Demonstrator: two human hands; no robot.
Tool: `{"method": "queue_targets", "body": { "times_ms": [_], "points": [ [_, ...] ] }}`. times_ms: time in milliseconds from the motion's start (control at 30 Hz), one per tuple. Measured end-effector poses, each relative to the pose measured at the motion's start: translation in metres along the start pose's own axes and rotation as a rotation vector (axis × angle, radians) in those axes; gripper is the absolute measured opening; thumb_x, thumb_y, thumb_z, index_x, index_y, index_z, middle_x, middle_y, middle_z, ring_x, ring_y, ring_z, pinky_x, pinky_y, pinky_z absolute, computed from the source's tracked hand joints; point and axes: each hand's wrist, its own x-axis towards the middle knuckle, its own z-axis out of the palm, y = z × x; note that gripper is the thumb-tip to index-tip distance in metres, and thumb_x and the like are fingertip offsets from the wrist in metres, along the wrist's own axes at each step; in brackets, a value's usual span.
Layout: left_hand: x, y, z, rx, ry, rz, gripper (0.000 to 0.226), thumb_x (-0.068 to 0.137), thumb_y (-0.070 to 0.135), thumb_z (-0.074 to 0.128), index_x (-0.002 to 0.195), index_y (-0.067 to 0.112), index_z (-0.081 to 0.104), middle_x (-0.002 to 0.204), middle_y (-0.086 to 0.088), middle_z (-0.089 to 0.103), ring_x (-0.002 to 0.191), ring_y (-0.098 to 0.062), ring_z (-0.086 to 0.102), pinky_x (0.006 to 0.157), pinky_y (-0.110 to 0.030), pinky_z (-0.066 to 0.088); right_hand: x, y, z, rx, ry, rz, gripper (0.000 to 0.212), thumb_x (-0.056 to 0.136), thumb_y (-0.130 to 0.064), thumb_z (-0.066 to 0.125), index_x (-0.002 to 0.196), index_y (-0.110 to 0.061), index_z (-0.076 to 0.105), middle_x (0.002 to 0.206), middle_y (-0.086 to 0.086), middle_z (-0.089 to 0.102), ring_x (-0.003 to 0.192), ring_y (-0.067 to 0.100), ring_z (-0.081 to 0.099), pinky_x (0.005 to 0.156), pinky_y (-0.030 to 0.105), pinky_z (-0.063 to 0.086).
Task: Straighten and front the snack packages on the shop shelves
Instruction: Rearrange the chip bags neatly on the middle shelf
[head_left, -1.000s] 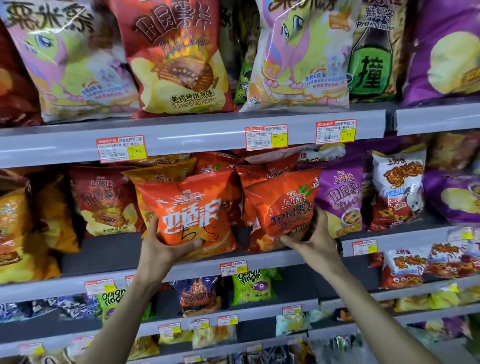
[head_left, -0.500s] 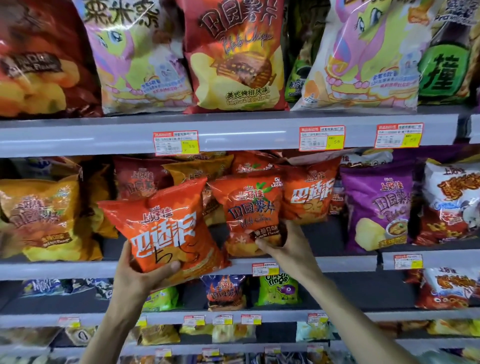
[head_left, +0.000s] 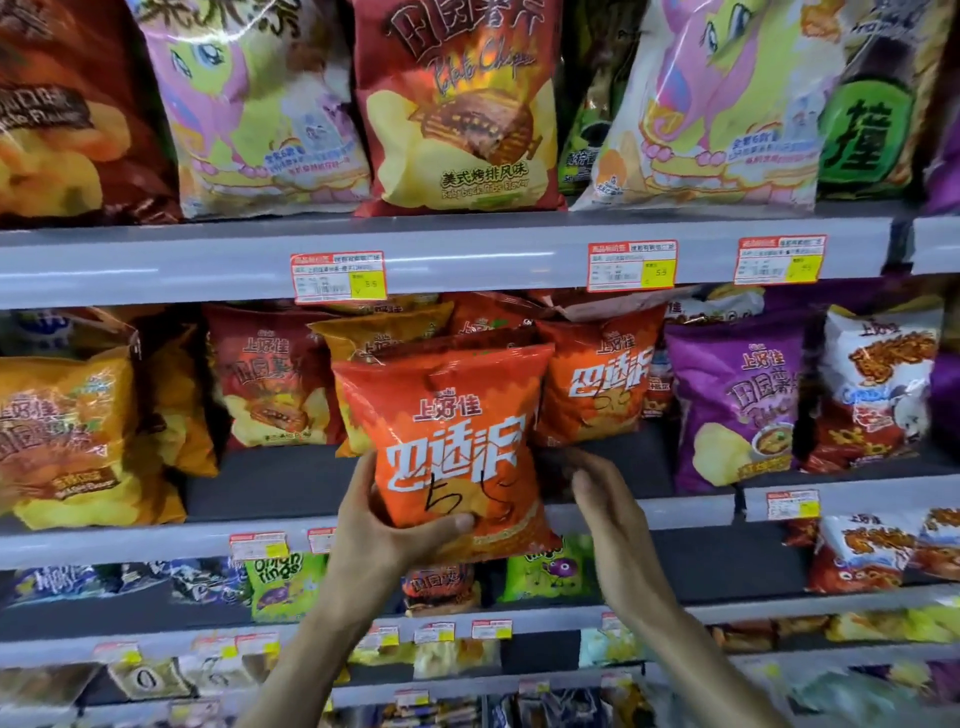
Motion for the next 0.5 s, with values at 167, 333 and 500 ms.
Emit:
{"method": "queue_targets", "body": {
  "times_ms": [167, 333, 500],
  "points": [
    [0.017, 0.004, 0.074, 0.025, -0.065, 0.076, 0.095, 0.058, 0.006, 0.101, 0.139, 0.022, 0.053, 0.120, -0.002, 0.076, 0.107, -0.024, 0.077, 0.085, -0.040, 0.065, -0.016, -0.001, -0.036, -0.078, -0.037, 0.011, 0.064, 0.089, -0.067, 0.066, 0.146, -0.049, 0.043, 0.140, -0.020, 0.059, 0.126, -0.003, 0.058, 0.098, 0.023, 0.053],
    [0.037, 0.002, 0.129, 0.082, -0.112, 0.124, 0.096, 0.062, 0.024, 0.104, 0.142, 0.027, 0.049, 0.123, 0.004, 0.075, 0.109, -0.017, 0.075, 0.088, -0.037, 0.064, -0.001, 0.000, -0.064, -0.051, 0.046, 0.002, 0.067, 0.088, -0.053, 0.078, 0.143, -0.054, 0.040, 0.134, -0.023, 0.064, 0.123, -0.005, 0.061, 0.096, 0.022, 0.054],
    [0.052, -0.002, 0.154, 0.294, -0.140, 0.119, 0.098, 0.074, 0.038, 0.096, 0.152, 0.030, 0.037, 0.129, 0.010, 0.069, 0.111, -0.009, 0.070, 0.084, -0.017, 0.059, 0.031, 0.016, -0.082, -0.150, 0.080, -0.001, 0.066, 0.087, -0.058, 0.076, 0.142, -0.051, 0.040, 0.139, -0.021, 0.059, 0.127, -0.003, 0.057, 0.107, 0.032, 0.051]
  ]
}}
